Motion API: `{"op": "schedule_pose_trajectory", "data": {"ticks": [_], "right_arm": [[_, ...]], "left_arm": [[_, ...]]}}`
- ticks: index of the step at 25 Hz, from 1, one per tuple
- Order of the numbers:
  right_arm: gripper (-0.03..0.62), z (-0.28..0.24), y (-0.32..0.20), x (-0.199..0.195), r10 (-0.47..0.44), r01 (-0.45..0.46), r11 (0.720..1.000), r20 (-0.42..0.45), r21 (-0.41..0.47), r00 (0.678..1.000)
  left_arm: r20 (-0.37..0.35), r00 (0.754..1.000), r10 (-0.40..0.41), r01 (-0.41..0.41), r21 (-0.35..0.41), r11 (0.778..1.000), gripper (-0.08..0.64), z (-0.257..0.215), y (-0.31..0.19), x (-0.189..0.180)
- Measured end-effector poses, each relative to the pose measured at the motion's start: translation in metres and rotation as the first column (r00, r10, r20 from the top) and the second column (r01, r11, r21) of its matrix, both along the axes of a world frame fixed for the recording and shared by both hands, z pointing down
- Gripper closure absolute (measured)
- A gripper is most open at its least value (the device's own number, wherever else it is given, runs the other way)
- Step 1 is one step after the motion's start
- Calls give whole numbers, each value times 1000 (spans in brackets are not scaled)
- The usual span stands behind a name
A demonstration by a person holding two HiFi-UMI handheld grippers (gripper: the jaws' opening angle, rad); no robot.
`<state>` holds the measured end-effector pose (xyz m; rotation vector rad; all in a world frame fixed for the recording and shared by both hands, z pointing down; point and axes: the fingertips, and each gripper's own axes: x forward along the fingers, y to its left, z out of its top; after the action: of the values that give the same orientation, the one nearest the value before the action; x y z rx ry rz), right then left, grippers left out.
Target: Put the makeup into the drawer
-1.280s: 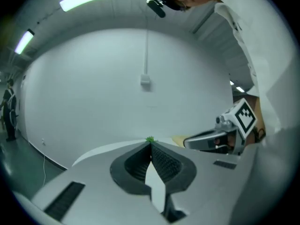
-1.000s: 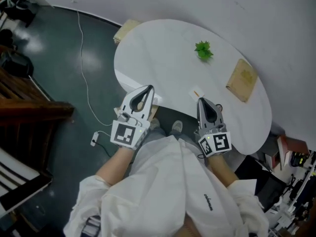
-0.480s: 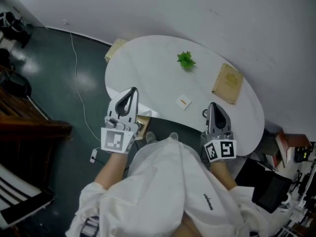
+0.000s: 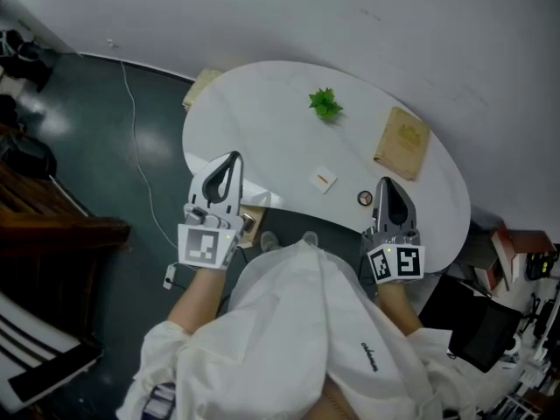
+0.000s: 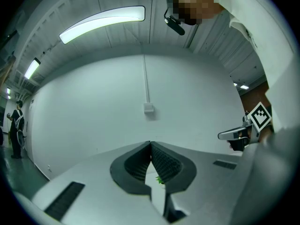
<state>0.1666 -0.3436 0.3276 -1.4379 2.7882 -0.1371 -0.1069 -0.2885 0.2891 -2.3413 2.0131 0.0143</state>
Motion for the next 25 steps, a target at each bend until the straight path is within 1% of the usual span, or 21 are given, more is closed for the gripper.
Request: {"op": "schedule_pose_trajectory", "data": {"ticks": [3, 12, 16, 25], "right_arm": [[575, 3, 1, 1, 2, -3, 1000, -17, -3, 1000], [575, 5, -1, 3, 10, -10, 1000, -16, -6, 1000], [575, 6, -1, 5, 18, -18, 1000, -15, -17, 1000], [575, 7, -1, 11, 37, -38, 999, -23, -22, 999]], "left_arm": [[-9, 1000, -3, 2, -16, 1000, 535, 6, -1, 2], [-4, 1000, 16, -16, -26, 1000, 535, 15, -2, 9], [-7, 1000, 29, -29, -42, 999, 535, 19, -5, 12], [-6, 998, 59, -59, -46, 997, 535, 23, -10, 20]]}}
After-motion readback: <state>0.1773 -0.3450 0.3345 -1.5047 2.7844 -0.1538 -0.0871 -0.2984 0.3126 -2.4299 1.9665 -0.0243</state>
